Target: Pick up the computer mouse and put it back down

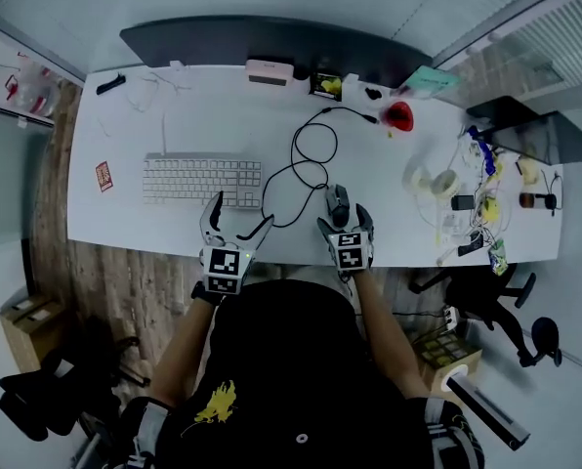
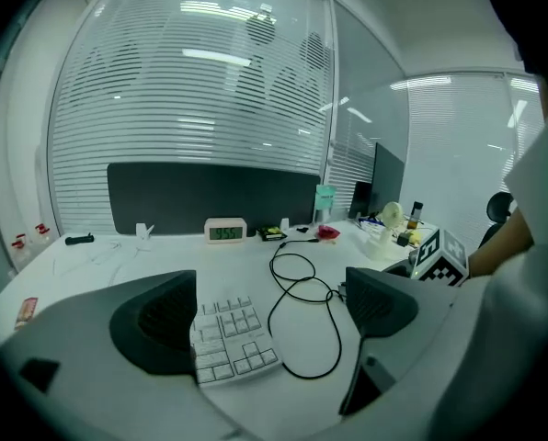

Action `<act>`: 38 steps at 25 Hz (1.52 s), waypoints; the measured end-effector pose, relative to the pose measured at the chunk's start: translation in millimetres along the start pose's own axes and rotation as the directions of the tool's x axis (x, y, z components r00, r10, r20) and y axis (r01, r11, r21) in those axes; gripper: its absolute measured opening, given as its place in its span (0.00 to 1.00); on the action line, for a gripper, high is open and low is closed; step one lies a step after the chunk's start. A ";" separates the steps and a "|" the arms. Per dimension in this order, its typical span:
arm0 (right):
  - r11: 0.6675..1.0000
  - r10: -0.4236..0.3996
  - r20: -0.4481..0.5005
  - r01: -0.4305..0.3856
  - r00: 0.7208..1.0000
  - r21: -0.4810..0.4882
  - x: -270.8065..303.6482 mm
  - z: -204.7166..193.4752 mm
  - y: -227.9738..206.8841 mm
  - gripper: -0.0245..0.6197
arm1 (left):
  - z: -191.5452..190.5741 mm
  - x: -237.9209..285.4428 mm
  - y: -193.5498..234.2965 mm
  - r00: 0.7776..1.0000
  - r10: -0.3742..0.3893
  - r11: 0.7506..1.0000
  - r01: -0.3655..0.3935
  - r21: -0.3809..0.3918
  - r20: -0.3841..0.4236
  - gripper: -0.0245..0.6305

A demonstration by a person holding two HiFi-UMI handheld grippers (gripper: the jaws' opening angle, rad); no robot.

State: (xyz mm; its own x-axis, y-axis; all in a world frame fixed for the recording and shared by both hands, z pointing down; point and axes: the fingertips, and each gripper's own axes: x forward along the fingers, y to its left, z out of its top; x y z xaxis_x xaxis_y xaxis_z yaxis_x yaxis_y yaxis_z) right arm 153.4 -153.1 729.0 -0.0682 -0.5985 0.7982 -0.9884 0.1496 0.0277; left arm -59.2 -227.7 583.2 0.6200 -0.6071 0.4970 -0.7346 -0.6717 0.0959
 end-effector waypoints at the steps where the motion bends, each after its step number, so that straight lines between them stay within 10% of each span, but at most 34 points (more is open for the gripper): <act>1: 1.000 -0.001 -0.007 0.001 1.000 0.010 6.8 -0.5 -1.6 0.79 | -2.3 6.5 0.7 1.000 -0.004 1.000 0.004 -0.005 -0.011 0.82; 8: 0.999 0.022 -0.019 -0.021 1.000 0.044 45.7 2.5 -6.5 0.52 | -10.7 48.5 8.7 0.998 -0.017 1.000 0.018 0.024 -0.057 0.82; 16: 0.999 0.018 -0.018 -0.018 1.000 0.031 42.7 12.0 -9.3 0.51 | 3.6 56.4 2.2 0.999 -0.037 0.998 0.038 0.040 -0.027 0.82; 26: 0.997 -0.046 0.216 0.033 0.975 0.063 -20.3 111.6 -30.5 0.51 | 56.4 19.1 15.3 0.993 0.015 0.995 -0.026 0.094 0.117 0.82; 33: 0.992 -0.108 0.488 0.123 0.866 0.001 -126.0 251.8 -55.5 0.51 | 145.2 -10.6 34.1 0.949 0.028 0.984 -0.081 0.158 0.313 0.82; 38: 0.978 -0.107 0.664 0.199 0.740 -0.064 -235.0 346.1 -58.6 0.51 | 221.8 -48.2 46.0 0.896 0.036 0.965 -0.146 0.218 0.442 0.82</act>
State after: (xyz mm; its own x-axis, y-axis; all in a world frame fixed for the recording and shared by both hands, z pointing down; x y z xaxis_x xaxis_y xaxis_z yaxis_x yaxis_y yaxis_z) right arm 180.3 -293.6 331.5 -0.0349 -0.9814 0.1886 -0.9715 0.0775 0.2239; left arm -61.7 -323.5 372.4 0.6508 -0.7562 0.0677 -0.7397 -0.6517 -0.1679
